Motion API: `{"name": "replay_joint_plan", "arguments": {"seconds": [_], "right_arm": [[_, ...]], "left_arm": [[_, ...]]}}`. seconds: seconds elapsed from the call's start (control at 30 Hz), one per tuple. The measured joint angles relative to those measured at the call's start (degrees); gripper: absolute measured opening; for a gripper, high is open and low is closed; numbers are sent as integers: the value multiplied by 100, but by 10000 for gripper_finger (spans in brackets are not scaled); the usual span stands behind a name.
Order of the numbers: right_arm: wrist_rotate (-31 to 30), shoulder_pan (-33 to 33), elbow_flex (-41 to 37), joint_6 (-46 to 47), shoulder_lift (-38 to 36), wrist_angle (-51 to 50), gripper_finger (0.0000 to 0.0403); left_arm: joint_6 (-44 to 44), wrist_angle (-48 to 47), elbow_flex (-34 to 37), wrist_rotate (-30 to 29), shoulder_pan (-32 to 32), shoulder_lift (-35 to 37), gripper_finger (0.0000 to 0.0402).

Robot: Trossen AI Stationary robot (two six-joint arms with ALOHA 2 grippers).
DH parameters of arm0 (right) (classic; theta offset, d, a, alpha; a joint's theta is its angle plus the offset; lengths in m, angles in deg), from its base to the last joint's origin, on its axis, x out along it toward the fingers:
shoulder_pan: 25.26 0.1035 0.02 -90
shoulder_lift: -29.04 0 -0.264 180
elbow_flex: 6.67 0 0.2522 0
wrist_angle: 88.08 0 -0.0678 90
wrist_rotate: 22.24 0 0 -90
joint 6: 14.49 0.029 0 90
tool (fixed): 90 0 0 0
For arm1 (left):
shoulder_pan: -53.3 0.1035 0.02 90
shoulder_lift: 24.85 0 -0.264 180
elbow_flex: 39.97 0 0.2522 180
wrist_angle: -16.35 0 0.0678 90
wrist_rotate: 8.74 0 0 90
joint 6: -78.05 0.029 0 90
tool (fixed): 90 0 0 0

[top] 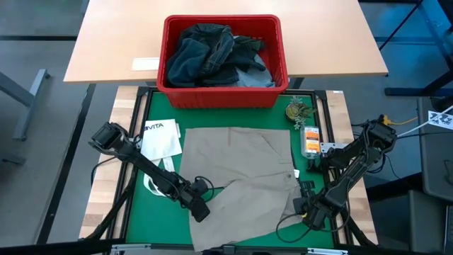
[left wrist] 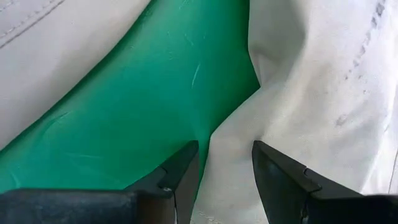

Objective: Fold Laundry from Bin
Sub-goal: Fold the gray shorts

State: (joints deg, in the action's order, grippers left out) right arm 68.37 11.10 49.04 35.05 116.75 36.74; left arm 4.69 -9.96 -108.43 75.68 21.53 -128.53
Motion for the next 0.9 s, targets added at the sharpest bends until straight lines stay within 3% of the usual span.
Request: {"name": "replay_joint_plan", "arguments": {"seconds": [0.27,0.6,0.9], "right_arm": [[-9,0,0,21,0,3,166],[-17,0,-1,34,2,2,166],[-17,0,-2,34,2,3,166]], "left_arm": [[-9,-54,17,75,-11,95,10],[42,-244,13,-129,-104,840,1],[42,-1581,11,-519,-102,1535,0]]}}
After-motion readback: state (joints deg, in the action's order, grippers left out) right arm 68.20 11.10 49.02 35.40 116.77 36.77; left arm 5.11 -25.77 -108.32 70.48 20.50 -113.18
